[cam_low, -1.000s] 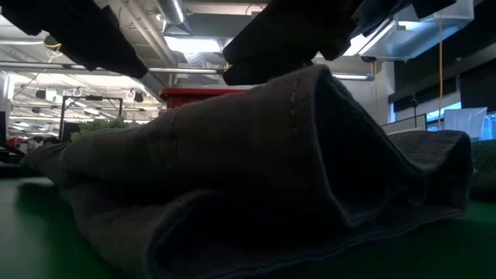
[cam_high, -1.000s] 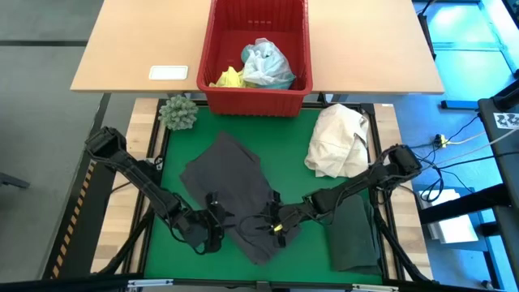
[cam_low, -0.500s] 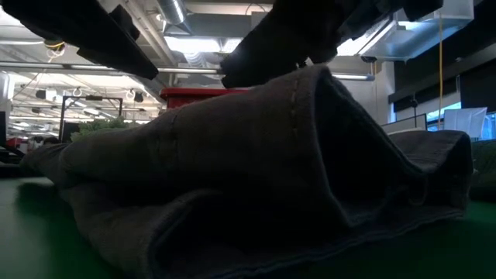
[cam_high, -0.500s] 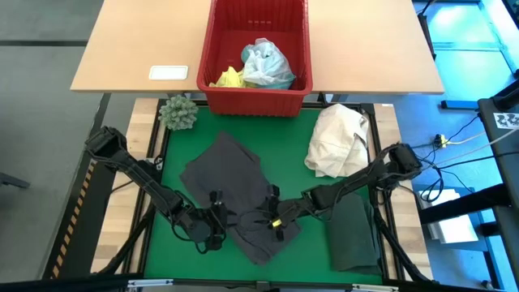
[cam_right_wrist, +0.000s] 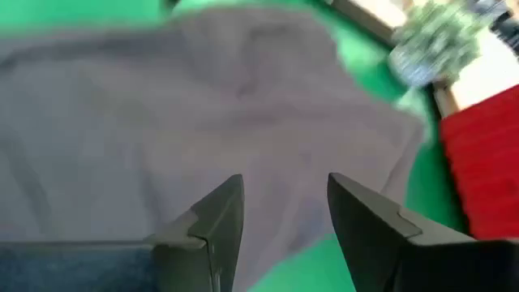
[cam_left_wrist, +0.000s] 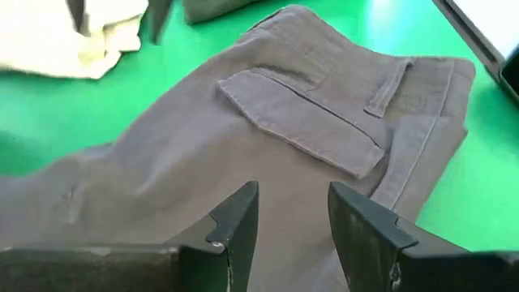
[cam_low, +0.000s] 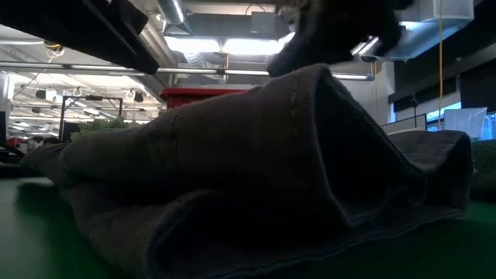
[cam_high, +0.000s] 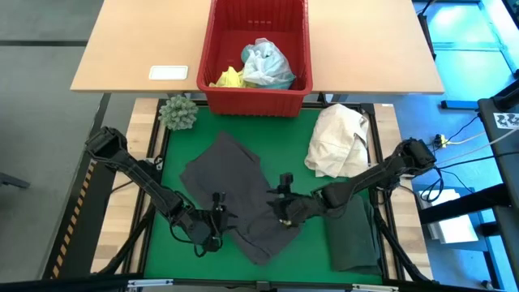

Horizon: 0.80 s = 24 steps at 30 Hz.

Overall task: Fold Laundry from Bin
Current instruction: Fold the gray short

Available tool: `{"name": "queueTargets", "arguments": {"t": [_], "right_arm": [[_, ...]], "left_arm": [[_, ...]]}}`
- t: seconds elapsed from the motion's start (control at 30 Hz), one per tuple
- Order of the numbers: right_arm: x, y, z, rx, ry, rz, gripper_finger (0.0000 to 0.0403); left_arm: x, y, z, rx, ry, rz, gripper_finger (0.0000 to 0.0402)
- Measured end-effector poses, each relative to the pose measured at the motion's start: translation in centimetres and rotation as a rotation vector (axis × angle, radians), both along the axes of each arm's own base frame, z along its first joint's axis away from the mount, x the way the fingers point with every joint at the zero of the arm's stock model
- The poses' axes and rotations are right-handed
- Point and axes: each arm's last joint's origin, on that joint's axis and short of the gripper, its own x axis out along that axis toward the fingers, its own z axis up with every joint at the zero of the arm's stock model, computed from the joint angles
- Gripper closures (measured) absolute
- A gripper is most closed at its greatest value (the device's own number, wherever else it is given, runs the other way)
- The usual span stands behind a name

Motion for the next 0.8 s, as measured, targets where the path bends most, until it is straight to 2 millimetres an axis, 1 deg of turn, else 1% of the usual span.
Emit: {"name": "queueTargets", "arguments": {"t": [0.17, 0.27, 0.37, 0.53, 0.6, 0.67, 0.73, 0.8], "right_arm": [[-2.2, 1.4, -1.2, -0.029, 0.141, -0.015, 0.0226], [-3.3, 1.7, -1.6, -0.071, 0.195, -0.055, 0.0226], [-3.8, 1.3, -2.3, -0.046, 0.238, -0.105, 0.0226], [-5.5, 0.2, -4.9, -0.077, 0.333, -0.124, 0.0226], [-5.9, -0.1, -5.9, -0.043, 0.336, -0.139, 0.0226], [-6.2, -0.2, -6.9, 0.021, 0.353, -0.126, 0.0226], [-6.3, 0.0, -7.3, 0.083, 0.339, -0.111, 0.0226], [-6.2, 0.1, -7.5, 0.127, 0.318, -0.091, 0.0226]], "left_arm": [[0.4, -0.5, -1.0, 0.022, 0.043, -0.09, 0.0258], [0.5, -0.7, -2.0, 0.05, 0.08, -0.127, 0.0258], [0.6, -0.8, -2.6, 0.05, 0.101, -0.14, 0.0258], [0.3, -1.3, -2.7, 0.047, 0.109, -0.154, 0.0258], [-0.4, -1.5, -2.9, 0.058, 0.154, -0.171, 0.0258], [-1.2, -1.5, -2.9, 0.041, 0.202, -0.136, 0.0258], [-1.8, -1.5, -2.8, 0.007, 0.22, -0.083, 0.0258], [-2.1, -1.6, -2.9, 0.005, 0.239, -0.068, 0.0258]]}}
